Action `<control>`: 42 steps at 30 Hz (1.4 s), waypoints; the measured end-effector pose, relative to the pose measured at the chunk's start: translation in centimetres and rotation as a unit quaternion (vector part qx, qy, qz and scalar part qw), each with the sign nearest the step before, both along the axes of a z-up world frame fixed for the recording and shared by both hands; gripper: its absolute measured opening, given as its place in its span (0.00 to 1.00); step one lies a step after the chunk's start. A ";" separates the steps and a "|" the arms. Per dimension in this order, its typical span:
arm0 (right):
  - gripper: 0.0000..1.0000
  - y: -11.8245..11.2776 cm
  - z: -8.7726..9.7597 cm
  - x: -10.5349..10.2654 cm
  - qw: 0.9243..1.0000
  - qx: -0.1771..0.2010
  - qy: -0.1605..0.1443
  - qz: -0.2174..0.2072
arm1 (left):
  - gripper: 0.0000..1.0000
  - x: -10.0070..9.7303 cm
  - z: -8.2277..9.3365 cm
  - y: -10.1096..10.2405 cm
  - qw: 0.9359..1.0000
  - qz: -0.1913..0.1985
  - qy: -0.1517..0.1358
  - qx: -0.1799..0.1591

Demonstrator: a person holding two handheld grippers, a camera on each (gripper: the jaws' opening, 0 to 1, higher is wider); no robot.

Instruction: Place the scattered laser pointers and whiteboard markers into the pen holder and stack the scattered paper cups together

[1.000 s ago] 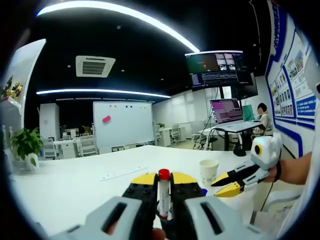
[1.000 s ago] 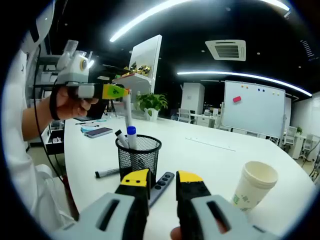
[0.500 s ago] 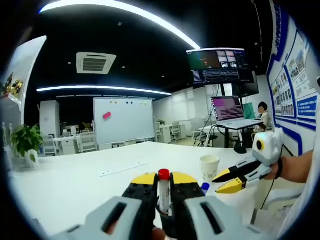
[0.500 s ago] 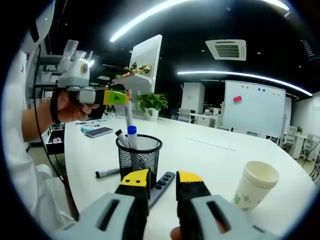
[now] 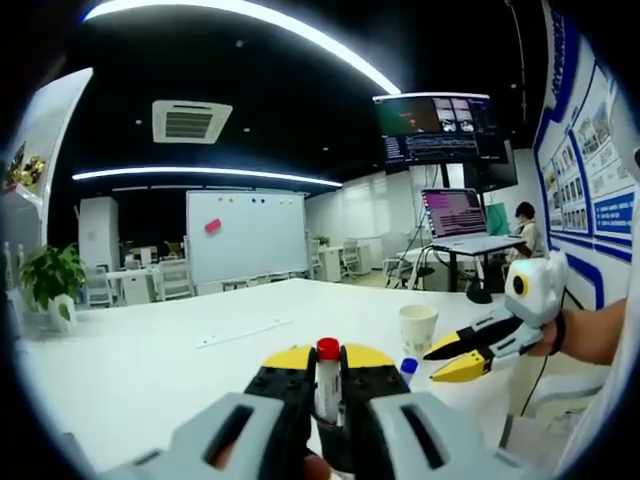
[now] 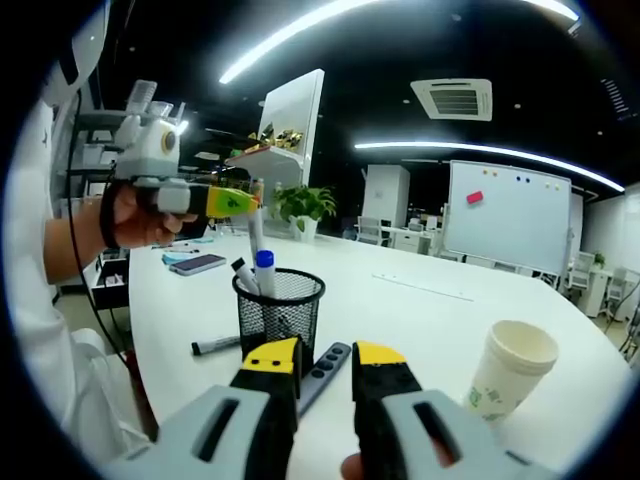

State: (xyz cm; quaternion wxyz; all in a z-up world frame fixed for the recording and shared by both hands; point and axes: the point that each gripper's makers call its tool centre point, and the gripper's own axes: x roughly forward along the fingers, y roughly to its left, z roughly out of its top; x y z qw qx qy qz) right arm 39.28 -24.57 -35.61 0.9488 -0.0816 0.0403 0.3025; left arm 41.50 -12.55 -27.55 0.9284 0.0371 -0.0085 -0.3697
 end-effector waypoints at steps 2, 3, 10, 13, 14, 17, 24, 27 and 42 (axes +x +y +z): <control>0.20 0.0 0.0 0.0 1.000 0.000 0.000 0.000 | 0.11 0.1 -0.1 0.0 1.000 0.001 0.002 0.000; 0.20 0.0 0.0 0.0 1.000 0.000 0.000 0.000 | 0.11 0.1 -0.2 0.0 1.000 0.000 0.002 0.000; 0.20 0.0 -0.1 0.0 1.000 -0.001 0.001 0.000 | 0.11 -0.1 -0.7 -0.3 1.000 -0.011 0.008 0.000; 0.20 0.1 -0.1 0.0 1.000 0.000 0.001 0.001 | 0.11 -0.1 -1.0 -0.2 1.000 -0.009 0.010 0.005; 0.20 0.1 -0.1 0.0 1.000 0.000 0.001 0.001 | 0.11 0.0 -1.1 -0.2 1.000 -0.008 0.013 0.005; 0.20 0.1 -0.1 0.0 1.000 -0.001 0.002 0.001 | 0.11 0.1 -1.4 0.0 1.000 -0.004 0.019 0.008; 0.20 0.2 -0.1 0.0 1.000 -0.001 0.002 0.001 | 0.11 -0.1 -1.8 0.1 1.000 -0.003 0.023 0.013; 0.20 0.2 -0.2 0.0 1.000 -0.001 0.002 0.001 | 0.11 -0.1 -1.9 0.0 1.000 -0.003 0.024 0.015; 0.20 0.2 -0.3 0.0 1.000 -0.001 0.003 0.002 | 0.11 -0.3 -3.0 -0.3 0.999 -0.007 0.038 0.024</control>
